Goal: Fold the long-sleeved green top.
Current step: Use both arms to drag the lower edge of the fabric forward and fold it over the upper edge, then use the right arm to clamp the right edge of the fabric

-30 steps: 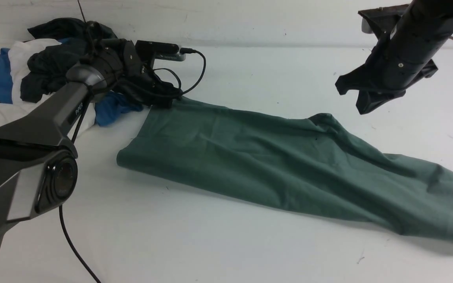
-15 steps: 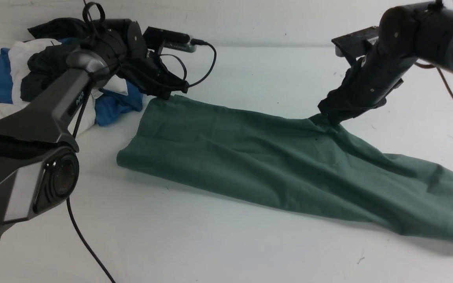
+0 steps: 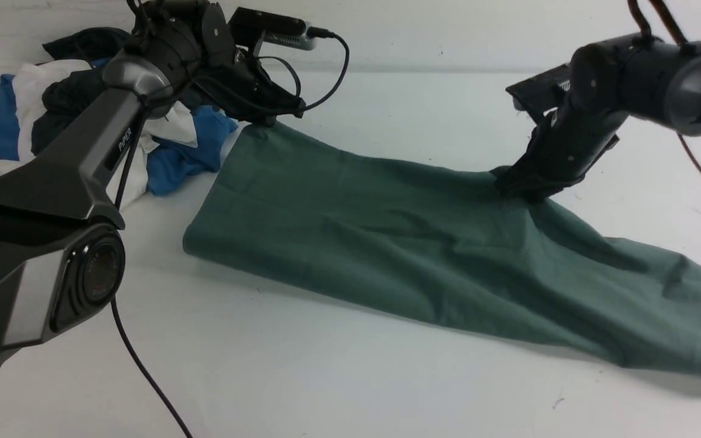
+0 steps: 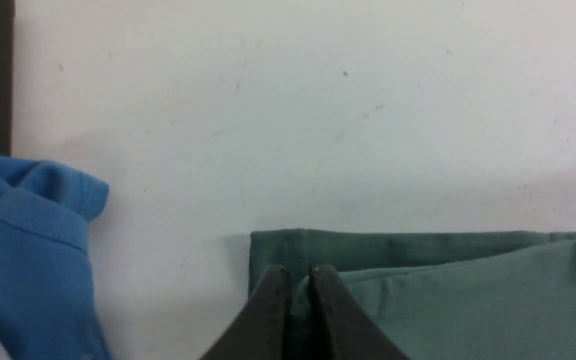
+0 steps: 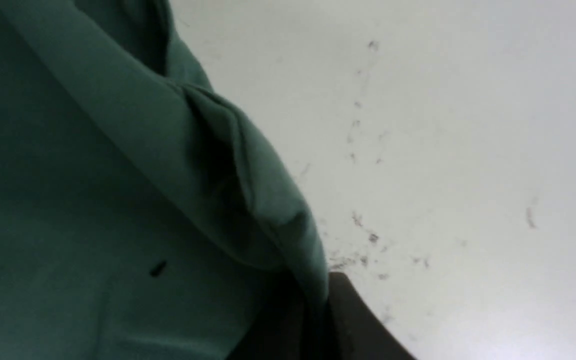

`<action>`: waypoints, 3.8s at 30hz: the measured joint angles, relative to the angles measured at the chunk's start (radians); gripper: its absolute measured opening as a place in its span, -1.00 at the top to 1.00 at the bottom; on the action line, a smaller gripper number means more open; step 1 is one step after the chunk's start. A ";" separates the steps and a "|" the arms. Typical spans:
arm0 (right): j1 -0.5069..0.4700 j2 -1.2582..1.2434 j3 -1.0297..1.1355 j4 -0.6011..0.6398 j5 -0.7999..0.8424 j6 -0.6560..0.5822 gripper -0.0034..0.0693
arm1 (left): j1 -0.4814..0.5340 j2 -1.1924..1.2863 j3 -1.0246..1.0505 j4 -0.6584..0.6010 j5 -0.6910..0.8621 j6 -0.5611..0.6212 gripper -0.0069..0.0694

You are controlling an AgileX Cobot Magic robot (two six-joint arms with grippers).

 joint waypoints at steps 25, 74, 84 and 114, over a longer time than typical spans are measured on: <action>-0.069 0.036 -0.003 -0.088 -0.060 0.197 0.12 | -0.006 0.075 -0.003 0.044 -0.239 -0.019 0.05; -0.591 -0.137 0.490 0.235 -0.031 0.143 0.19 | -0.150 0.008 0.158 0.068 0.303 0.011 0.83; -0.606 -0.192 0.402 0.138 0.012 0.133 0.79 | -0.151 0.008 0.158 0.066 0.301 0.011 0.83; -0.606 -0.404 0.594 0.117 0.223 0.279 -0.36 | -0.124 -0.102 0.198 0.081 0.309 0.011 0.83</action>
